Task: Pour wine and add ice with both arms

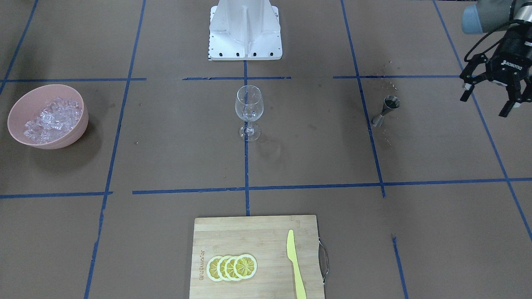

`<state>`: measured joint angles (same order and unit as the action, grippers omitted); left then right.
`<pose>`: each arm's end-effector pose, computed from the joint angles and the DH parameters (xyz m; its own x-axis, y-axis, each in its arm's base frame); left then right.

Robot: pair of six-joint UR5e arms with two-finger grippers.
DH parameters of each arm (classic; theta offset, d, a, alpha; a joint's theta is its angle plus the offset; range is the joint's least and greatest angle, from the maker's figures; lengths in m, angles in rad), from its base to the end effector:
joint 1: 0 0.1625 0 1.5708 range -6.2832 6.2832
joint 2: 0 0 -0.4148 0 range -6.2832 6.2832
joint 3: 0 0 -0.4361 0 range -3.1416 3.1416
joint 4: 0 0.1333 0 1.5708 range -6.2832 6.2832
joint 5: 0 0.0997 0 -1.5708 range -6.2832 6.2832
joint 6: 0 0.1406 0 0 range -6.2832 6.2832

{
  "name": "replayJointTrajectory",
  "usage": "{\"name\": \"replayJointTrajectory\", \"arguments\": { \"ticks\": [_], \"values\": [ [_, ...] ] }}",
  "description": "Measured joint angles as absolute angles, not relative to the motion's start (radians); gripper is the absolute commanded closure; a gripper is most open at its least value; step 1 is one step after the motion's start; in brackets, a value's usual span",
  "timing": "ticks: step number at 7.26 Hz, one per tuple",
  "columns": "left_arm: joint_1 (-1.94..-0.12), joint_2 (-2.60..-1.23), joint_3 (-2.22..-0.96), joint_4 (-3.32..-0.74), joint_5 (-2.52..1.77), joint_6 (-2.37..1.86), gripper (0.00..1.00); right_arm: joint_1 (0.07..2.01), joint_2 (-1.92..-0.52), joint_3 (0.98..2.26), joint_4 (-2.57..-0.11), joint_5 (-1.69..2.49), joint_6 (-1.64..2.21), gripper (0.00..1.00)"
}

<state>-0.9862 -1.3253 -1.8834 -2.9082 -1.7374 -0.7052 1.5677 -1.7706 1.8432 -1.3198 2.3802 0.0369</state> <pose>0.1773 -0.4673 0.4602 0.6167 0.4288 -0.6601 0.4050 0.5463 0.7332 0.0300 -0.4781 0.5977 0.6889 -0.1972 0.6976 -0.0225 0.9560 0.2924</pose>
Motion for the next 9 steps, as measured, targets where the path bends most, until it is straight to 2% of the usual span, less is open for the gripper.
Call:
{"name": "replayJointTrajectory", "arguments": {
  "ticks": [2,5,9],
  "values": [
    [-0.735,-1.279,-1.921,-2.92,-1.393,-0.791,0.0,1.568,-1.773,1.844,-1.319,2.381,0.039,0.0],
    [-0.361,-1.255,-1.9,-2.916,-0.902,-0.958,0.0,1.568,-1.775,1.844,-1.319,2.379,0.039,0.0],
    [-0.168,-1.275,-1.822,-2.914,-0.61,-1.033,0.0,1.568,-1.775,1.844,-1.319,2.379,0.038,0.0]
  ]
}}
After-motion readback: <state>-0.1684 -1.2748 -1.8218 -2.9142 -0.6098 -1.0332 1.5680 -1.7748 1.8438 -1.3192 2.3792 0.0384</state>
